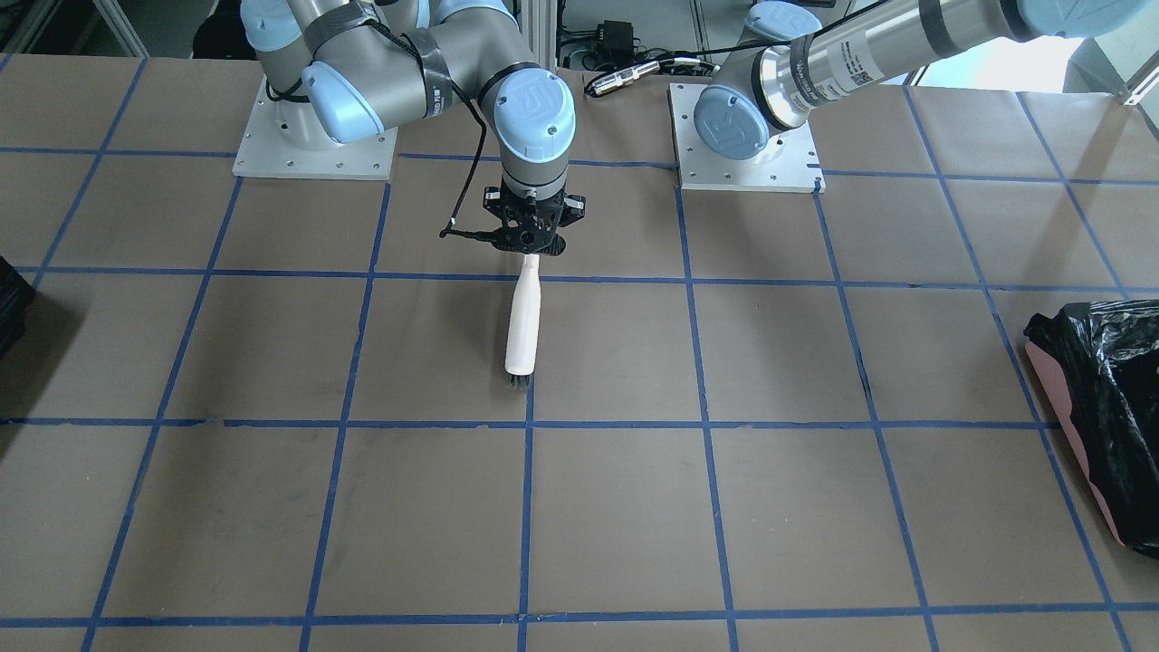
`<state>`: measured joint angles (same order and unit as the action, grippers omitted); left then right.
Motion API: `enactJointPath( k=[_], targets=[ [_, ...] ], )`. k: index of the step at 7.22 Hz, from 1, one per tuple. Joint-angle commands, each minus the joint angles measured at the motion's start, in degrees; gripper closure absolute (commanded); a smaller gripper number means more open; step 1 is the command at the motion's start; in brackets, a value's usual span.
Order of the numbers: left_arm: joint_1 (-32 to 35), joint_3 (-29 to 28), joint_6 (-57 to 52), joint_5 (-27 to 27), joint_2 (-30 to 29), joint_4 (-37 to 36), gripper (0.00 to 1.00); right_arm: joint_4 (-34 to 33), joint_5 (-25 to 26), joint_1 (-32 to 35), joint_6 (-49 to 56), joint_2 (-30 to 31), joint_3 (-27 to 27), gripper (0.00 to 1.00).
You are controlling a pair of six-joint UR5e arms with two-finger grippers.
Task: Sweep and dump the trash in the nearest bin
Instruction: 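Hold the emptied dustpan above the bin with the left gripper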
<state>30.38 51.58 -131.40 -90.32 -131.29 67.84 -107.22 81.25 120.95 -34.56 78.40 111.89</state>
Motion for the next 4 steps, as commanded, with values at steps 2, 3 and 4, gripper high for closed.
enactJointPath(
  k=[2, 3, 4],
  targets=[
    [1.26, 3.50, -0.52, -0.11, 0.33, -9.86, 1.00, -0.71, 0.05, -0.01, 0.20, -0.96, -0.01, 1.00],
    [1.78, 6.40, -0.88, -0.46, 1.47, -13.58, 1.00, -0.79, 0.40, -0.01, 0.20, -1.40, -0.01, 1.00],
    [2.14, 7.30, -1.92, -0.47, 1.83, -17.27, 1.00, -0.88, 0.58, -0.01, 0.20, -1.41, -0.01, 1.00]
  ],
)
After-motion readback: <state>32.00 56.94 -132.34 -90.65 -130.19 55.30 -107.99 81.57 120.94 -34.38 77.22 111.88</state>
